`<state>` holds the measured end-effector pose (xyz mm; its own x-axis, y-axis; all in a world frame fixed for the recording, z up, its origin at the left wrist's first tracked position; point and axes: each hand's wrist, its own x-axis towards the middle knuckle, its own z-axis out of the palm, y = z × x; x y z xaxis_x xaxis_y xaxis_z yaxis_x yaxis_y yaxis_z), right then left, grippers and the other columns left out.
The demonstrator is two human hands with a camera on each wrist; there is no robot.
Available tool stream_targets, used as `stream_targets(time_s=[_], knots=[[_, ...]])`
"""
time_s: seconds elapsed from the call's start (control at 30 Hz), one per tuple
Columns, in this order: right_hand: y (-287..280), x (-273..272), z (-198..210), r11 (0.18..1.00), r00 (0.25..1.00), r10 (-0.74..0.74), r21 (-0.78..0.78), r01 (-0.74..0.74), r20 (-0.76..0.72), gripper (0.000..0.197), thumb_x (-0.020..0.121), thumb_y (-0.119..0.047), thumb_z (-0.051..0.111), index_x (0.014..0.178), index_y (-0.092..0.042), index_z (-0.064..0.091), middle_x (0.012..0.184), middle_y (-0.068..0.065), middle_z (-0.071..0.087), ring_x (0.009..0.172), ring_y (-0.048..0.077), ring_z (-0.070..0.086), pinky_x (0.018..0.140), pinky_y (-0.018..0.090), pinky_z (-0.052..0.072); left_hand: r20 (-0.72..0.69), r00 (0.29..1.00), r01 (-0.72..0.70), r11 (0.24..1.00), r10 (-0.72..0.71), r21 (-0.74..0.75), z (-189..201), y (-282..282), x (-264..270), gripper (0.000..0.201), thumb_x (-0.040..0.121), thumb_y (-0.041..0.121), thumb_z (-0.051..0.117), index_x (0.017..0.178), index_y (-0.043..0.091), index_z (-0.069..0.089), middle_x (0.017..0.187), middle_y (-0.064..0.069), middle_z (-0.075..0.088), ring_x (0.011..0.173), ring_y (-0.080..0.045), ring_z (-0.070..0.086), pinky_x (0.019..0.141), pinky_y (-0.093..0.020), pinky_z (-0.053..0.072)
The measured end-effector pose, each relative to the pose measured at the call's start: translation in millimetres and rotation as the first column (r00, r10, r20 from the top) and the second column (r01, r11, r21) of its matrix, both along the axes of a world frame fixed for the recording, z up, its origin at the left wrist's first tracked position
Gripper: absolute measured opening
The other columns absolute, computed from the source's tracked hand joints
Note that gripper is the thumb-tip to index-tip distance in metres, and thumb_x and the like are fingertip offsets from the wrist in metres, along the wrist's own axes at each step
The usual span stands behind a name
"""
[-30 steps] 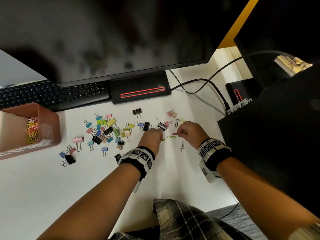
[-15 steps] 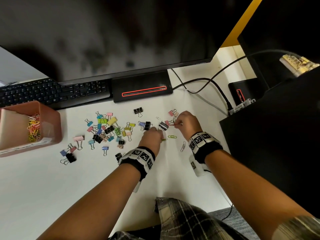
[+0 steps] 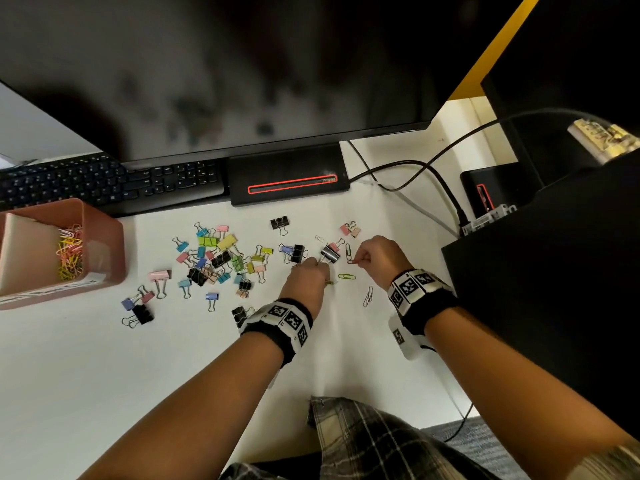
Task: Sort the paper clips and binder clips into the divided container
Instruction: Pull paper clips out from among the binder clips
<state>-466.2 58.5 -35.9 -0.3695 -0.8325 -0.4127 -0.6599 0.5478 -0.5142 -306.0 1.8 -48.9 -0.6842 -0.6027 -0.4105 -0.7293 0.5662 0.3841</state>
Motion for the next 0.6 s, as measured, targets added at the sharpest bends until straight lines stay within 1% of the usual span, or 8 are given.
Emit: stream_targets(time_s=[0.17, 0.23, 0.33, 0.4, 0.47, 0.5, 0.57, 0.6], knots=[[10.2, -1.0, 3.0, 1.000, 1.000, 0.022, -0.013, -0.022, 0.018, 0.014, 0.081, -0.003, 0.059, 0.083, -0.010, 0.071, 0.088, 0.009, 0.071, 0.084, 0.026, 0.064, 0.080, 0.037, 0.053, -0.038, 0.999, 0.001, 1.000, 0.000, 0.012, -0.3, 0.5, 2.4, 0.021, 0.085, -0.006, 0.048, 0.101, 0.005, 0.056, 0.100, -0.014, 0.057, 0.091, -0.033, 0.056, 0.072, -0.035, 0.044], [12.1, -0.7, 3.5, 0.999, 0.999, 0.039, -0.018, -0.039, 0.021, 0.016, 0.080, -0.004, 0.058, 0.088, -0.013, 0.068, 0.083, 0.006, 0.069, 0.081, 0.024, 0.064, 0.079, 0.037, 0.054, -0.034, 0.999, 0.012, 0.999, -0.011, 0.029, -1.2, 0.5, 4.3, 0.021, 0.086, -0.005, 0.048, 0.102, 0.005, 0.056, 0.100, -0.014, 0.058, 0.092, -0.032, 0.056, 0.073, -0.035, 0.044], [10.2, -3.0, 7.0, 0.997, 0.993, 0.043, -0.064, -0.036, 0.106, 0.021, 0.080, -0.001, 0.060, 0.098, -0.011, 0.066, 0.078, 0.001, 0.061, 0.076, 0.018, 0.058, 0.084, 0.038, 0.053, -0.086, 0.996, 0.012, 0.997, -0.006, 0.077, 6.4, -1.4, 8.9, 0.016, 0.089, 0.001, 0.049, 0.100, 0.005, 0.058, 0.099, -0.014, 0.059, 0.092, -0.031, 0.055, 0.077, -0.035, 0.046], [4.6, -6.5, 9.7, 0.993, 0.990, 0.060, -0.107, -0.046, 0.128, 0.023, 0.079, 0.004, 0.062, 0.099, -0.006, 0.068, 0.084, 0.007, 0.062, 0.078, 0.018, 0.058, 0.086, 0.039, 0.052, -0.186, 0.982, -0.009, 0.999, 0.019, 0.050, 17.8, -10.2, 8.8, 0.014, 0.088, -0.001, 0.049, 0.095, 0.004, 0.060, 0.092, -0.014, 0.060, 0.087, -0.029, 0.056, 0.075, -0.036, 0.047], [-2.7, -6.4, 12.6, 0.987, 0.986, 0.127, -0.111, -0.116, 0.106, 0.024, 0.079, 0.006, 0.061, 0.100, -0.002, 0.069, 0.095, 0.015, 0.063, 0.087, 0.024, 0.061, 0.088, 0.035, 0.051, -0.244, 0.970, -0.032, 0.998, 0.019, -0.052, 29.4, -28.7, 4.5, 0.016, 0.088, -0.002, 0.050, 0.096, 0.007, 0.060, 0.089, -0.011, 0.061, 0.084, -0.026, 0.058, 0.073, -0.030, 0.047], [-7.1, -5.5, 12.9, 0.983, 0.982, 0.169, -0.088, -0.162, 0.081, 0.024, 0.080, 0.006, 0.061, 0.101, -0.002, 0.069, 0.100, 0.015, 0.061, 0.092, 0.023, 0.061, 0.089, 0.029, 0.050, -0.250, 0.968, -0.040, 0.995, 0.016, -0.091, 34.0, -40.7, 0.7, 0.018, 0.088, -0.001, 0.052, 0.102, 0.008, 0.060, 0.091, -0.010, 0.062, 0.085, -0.025, 0.058, 0.073, -0.026, 0.045], [-16.1, 0.0, 17.3, 0.967, 0.967, 0.253, -0.025, -0.252, 0.030, 0.019, 0.083, 0.005, 0.060, 0.097, -0.002, 0.069, 0.110, 0.010, 0.054, 0.106, 0.016, 0.055, 0.091, 0.013, 0.043, -0.209, 0.978, -0.037, 0.995, 0.016, -0.094, 40.1, -64.5, -7.6, 0.027, 0.086, -0.001, 0.054, 0.111, 0.009, 0.058, 0.097, -0.010, 0.063, 0.089, -0.026, 0.059, 0.076, -0.028, 0.045], [-20.4, 0.1, 17.7, 0.966, 0.966, 0.259, -0.030, -0.258, 0.024, 0.016, 0.084, 0.007, 0.057, 0.092, -0.002, 0.067, 0.119, 0.011, 0.051, 0.115, 0.016, 0.053, 0.095, 0.014, 0.040, -0.166, 0.986, -0.013, 0.997, 0.000, -0.080, 41.1, -74.3, -12.9, 0.030, 0.086, -0.002, 0.055, 0.113, 0.010, 0.057, 0.100, -0.010, 0.063, 0.091, -0.026, 0.059, 0.079, -0.030, 0.046]])
